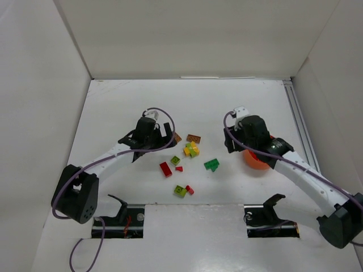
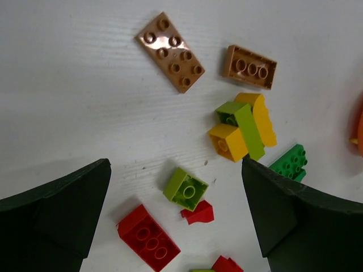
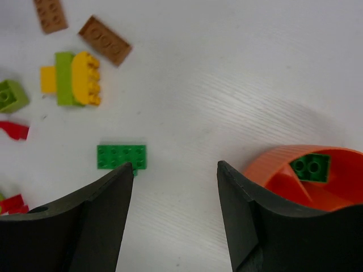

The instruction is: Sort the legos into containers by color

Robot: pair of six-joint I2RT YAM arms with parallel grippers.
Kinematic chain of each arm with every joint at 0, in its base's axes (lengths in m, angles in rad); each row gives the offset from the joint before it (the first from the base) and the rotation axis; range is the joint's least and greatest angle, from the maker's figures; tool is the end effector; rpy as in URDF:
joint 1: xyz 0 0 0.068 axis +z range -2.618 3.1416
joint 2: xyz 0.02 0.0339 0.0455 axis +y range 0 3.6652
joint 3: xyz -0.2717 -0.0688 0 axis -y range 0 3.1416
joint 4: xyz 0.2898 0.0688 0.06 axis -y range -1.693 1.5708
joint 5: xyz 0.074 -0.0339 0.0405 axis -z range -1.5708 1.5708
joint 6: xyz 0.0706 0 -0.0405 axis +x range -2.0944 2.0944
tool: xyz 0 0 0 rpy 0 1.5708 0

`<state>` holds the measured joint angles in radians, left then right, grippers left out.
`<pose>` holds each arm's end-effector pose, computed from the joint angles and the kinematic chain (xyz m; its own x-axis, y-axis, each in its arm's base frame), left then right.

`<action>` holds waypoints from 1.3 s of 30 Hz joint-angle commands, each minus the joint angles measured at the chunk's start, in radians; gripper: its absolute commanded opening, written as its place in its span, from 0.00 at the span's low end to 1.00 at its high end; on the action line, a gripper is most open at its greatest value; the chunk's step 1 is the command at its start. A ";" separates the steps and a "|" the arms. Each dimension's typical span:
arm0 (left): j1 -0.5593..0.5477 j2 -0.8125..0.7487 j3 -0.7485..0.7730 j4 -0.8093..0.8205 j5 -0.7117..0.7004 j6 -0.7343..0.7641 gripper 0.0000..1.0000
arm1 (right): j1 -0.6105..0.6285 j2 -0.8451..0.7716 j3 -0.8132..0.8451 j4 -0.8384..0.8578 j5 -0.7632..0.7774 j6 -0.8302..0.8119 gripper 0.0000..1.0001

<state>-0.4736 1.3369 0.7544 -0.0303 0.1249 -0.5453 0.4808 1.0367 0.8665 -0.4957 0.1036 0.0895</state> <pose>0.3074 -0.1674 0.1856 -0.7194 -0.2096 -0.6622 0.1990 0.8513 -0.4856 0.2613 0.1281 0.2683 -0.5802 -0.2024 -0.7889 -0.3374 0.9413 0.0067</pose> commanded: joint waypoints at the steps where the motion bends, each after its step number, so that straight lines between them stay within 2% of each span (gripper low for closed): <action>1: 0.004 -0.076 -0.064 -0.023 -0.001 -0.053 1.00 | 0.146 0.023 -0.001 0.052 0.045 -0.040 0.66; 5: 0.004 -0.143 -0.127 -0.054 -0.028 -0.085 1.00 | 0.244 0.088 -0.040 0.086 0.045 -0.036 0.67; 10: 0.004 -0.231 -0.188 -0.065 -0.048 -0.136 1.00 | 0.300 0.230 -0.075 0.172 0.019 0.029 0.66; 14: 0.004 -0.304 -0.220 -0.074 -0.068 -0.159 1.00 | 0.326 0.312 -0.086 0.172 0.050 0.068 0.66; 27: 0.004 -0.283 -0.211 -0.074 -0.068 -0.159 1.00 | 0.352 0.436 -0.107 0.184 0.081 0.130 0.69; 30: 0.004 -0.283 -0.211 -0.074 -0.068 -0.150 1.00 | 0.352 0.462 -0.107 0.184 0.090 0.139 0.66; 36: 0.004 -0.283 -0.202 -0.074 -0.077 -0.150 1.00 | 0.352 0.477 -0.098 0.160 0.102 0.191 0.50; 39: 0.004 -0.283 -0.202 -0.074 -0.077 -0.150 1.00 | 0.352 0.468 -0.107 0.128 0.102 0.207 0.50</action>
<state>-0.4736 1.0580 0.5404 -0.1085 0.0643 -0.6968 0.8265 1.4994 0.7681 -0.3317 0.1791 0.2642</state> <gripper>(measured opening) 0.993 0.502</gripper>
